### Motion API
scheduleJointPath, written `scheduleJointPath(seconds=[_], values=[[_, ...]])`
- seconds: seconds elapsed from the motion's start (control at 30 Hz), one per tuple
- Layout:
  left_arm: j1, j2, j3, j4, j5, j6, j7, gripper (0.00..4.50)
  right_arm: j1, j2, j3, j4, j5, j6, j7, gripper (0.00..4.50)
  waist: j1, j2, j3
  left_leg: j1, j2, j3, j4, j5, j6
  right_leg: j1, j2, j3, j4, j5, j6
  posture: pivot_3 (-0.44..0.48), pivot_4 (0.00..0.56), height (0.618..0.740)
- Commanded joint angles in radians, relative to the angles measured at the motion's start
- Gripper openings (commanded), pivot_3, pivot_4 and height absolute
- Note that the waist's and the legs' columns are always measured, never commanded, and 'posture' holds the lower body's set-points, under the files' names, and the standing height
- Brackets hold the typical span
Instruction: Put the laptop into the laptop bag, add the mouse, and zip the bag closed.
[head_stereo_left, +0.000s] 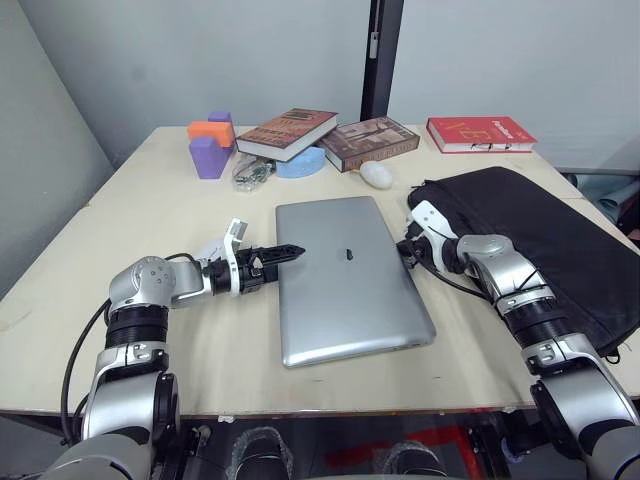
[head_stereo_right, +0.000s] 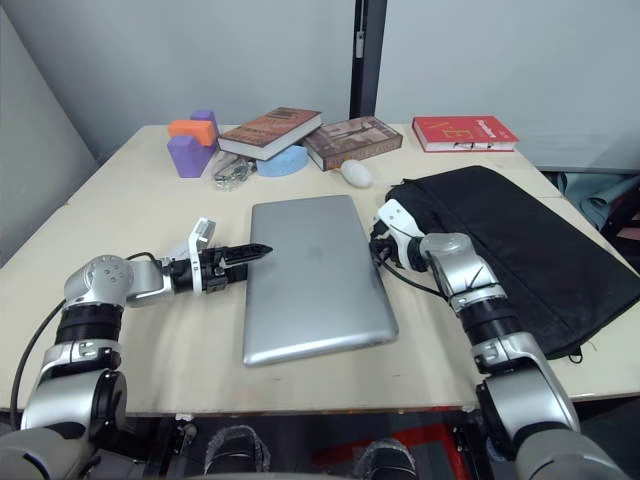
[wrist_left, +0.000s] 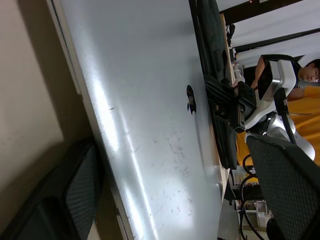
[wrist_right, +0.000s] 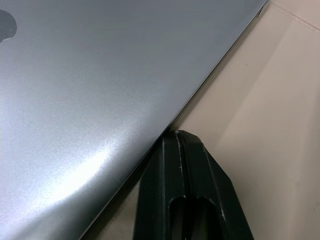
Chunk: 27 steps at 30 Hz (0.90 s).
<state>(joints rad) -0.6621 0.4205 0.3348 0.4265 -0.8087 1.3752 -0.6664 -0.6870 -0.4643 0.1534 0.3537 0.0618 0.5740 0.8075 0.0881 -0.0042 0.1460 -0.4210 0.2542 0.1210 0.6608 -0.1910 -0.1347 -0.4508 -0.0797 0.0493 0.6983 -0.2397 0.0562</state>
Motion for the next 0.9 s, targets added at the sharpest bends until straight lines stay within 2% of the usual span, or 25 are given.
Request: scheduleJointPath(seconds=[0.03,0.07,0.17,0.47,0.67,0.9], values=[[-0.004,-0.025,-0.003,-0.037,-0.018,-0.026,-0.020,4.50,-0.021,0.038,0.011,-0.043,0.045,0.005,0.050,0.01,0.000,0.000,0.000,0.000,0.000,0.000,0.000,0.000,0.000,0.000,0.000,0.000,0.000,0.000,0.000,0.000,0.150,0.707],[-0.008,-0.029,-0.002,-0.032,-0.012,-0.038,-0.014,4.50,-0.020,0.038,0.007,-0.042,0.042,0.008,0.048,0.01,0.000,0.000,0.000,0.000,0.000,0.000,0.000,0.000,0.000,0.000,0.000,0.000,0.000,0.000,0.000,0.000,0.150,0.707],[-0.021,-0.044,0.003,-0.021,-0.015,-0.044,-0.006,3.69,-0.019,0.038,0.001,-0.037,0.035,0.008,0.049,0.00,-0.002,0.000,0.000,0.000,0.000,0.000,-0.001,0.000,0.000,0.000,0.000,0.000,-0.001,0.000,0.000,0.000,0.150,0.707],[-0.035,-0.066,0.006,-0.035,-0.029,-0.022,0.001,0.52,-0.021,0.031,-0.010,-0.039,0.038,0.006,0.056,0.00,-0.007,0.000,0.001,-0.001,0.000,0.000,-0.005,0.001,0.000,0.000,0.000,-0.001,-0.005,0.000,0.000,0.000,0.150,0.707],[-0.036,-0.057,0.000,-0.062,-0.043,0.006,0.003,0.38,-0.019,0.027,-0.017,-0.041,0.038,0.005,0.057,0.00,-0.005,0.000,0.001,-0.001,0.000,0.000,-0.006,0.001,0.000,0.000,0.000,-0.002,-0.007,0.000,0.000,0.000,0.150,0.707],[-0.110,-0.004,0.070,-0.058,-0.091,0.087,0.020,0.35,-0.039,0.011,-0.048,-0.048,0.051,0.004,0.065,0.00,-0.007,-0.001,0.002,-0.001,0.000,0.000,-0.008,0.002,-0.001,0.000,0.000,-0.003,-0.007,0.000,0.000,0.000,0.150,0.707]])
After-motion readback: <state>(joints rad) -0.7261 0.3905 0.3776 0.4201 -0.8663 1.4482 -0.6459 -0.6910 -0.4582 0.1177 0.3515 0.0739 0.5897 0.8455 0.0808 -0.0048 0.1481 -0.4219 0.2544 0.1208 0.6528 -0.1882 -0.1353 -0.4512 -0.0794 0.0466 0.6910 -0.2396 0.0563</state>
